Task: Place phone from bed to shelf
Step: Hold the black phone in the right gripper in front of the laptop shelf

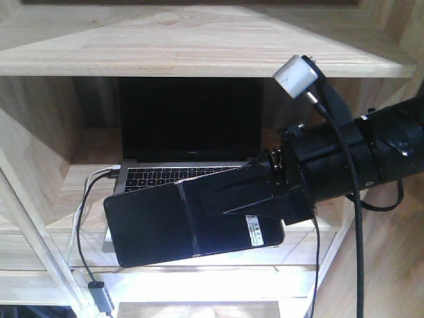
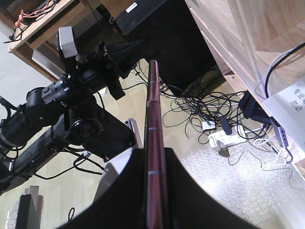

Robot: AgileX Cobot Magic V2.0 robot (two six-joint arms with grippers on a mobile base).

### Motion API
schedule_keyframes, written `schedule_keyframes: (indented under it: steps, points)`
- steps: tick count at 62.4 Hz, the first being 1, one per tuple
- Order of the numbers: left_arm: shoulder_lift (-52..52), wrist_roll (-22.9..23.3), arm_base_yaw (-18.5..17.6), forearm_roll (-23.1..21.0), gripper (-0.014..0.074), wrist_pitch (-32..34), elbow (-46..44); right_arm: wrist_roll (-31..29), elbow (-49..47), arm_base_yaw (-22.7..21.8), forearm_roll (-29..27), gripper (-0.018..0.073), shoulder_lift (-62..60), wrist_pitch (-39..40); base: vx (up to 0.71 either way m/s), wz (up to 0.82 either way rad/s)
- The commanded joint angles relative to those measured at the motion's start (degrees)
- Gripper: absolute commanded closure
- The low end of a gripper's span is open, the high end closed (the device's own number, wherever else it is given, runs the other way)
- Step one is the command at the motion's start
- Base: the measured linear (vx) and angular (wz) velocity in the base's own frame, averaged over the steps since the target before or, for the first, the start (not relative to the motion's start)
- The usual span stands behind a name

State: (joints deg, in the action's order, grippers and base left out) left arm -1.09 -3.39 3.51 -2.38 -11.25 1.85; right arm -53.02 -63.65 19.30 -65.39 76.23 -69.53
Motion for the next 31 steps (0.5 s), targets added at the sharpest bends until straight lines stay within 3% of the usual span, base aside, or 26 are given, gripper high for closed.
schedule_keyframes:
  steps: [1, 31]
  points:
    - [-0.48, 0.0, 0.02, -0.53, 0.0595, 3.99, 0.41, -0.2, -1.52, -0.37, -5.2, 0.0561, -1.79, -2.16, 0.03, 0.01]
    - [-0.48, 0.0, 0.02, -0.53, 0.0595, 3.99, 0.41, -0.2, -1.52, -0.37, -5.2, 0.0561, -1.79, -2.16, 0.01, 0.0]
